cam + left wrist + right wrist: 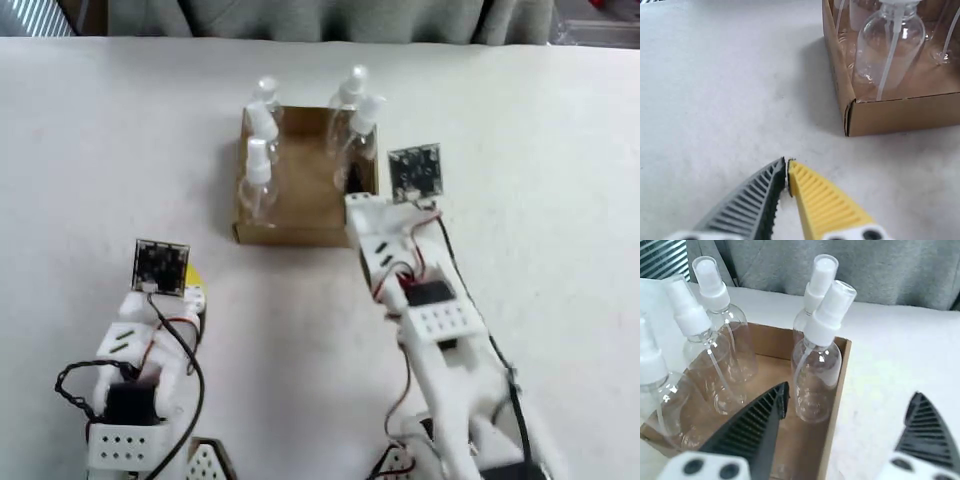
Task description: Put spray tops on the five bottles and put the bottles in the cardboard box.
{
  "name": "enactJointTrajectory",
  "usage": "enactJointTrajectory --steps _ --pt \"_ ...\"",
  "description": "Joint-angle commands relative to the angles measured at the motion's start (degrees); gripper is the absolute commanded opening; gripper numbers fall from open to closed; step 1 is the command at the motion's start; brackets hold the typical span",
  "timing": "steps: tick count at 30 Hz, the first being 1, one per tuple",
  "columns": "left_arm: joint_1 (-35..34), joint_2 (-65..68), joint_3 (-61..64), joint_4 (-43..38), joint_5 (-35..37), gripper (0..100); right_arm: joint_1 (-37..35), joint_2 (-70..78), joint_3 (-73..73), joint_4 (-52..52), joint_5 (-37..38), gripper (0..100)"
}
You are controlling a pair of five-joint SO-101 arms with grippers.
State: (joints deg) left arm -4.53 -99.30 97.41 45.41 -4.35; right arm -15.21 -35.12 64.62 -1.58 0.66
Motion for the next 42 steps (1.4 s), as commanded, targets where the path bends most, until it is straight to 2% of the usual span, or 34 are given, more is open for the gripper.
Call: enactJointTrajectory --steps 1,5,8,14,26,30,35,42 --pt "-0.13 -0.22 -0.18 0.0 -0.35 2 2.77 -10.59 1.49 6.11 0.18 20.4" --pt "-0.04 -0.22 -0.18 0.0 -0.35 2 6.11 -18.68 4.48 9.01 0.35 6.9" --pt "-0.04 -0.22 -0.18 0.0 -0.35 2 9.1 -23.78 6.07 12.09 0.44 1.2" --pt "-0.04 -0.22 -0.18 0.0 -0.35 2 13.41 -34.59 6.86 25.01 0.09 1.6" --pt "-0.31 -0.22 -0.18 0.18 -0.35 2 13.49 -62.37 6.86 57.19 0.62 1.6" --pt "-0.04 -0.22 -0.18 1.93 -0.35 2 13.49 -68.44 6.95 61.32 4.04 1.5" --pt "-0.22 -0.22 -0.18 2.11 -0.35 2 13.14 -66.86 7.56 65.54 4.57 1.5" --pt "-0.31 -0.22 -0.18 2.11 -0.35 2 13.58 -67.12 18.46 68.09 4.48 1.5"
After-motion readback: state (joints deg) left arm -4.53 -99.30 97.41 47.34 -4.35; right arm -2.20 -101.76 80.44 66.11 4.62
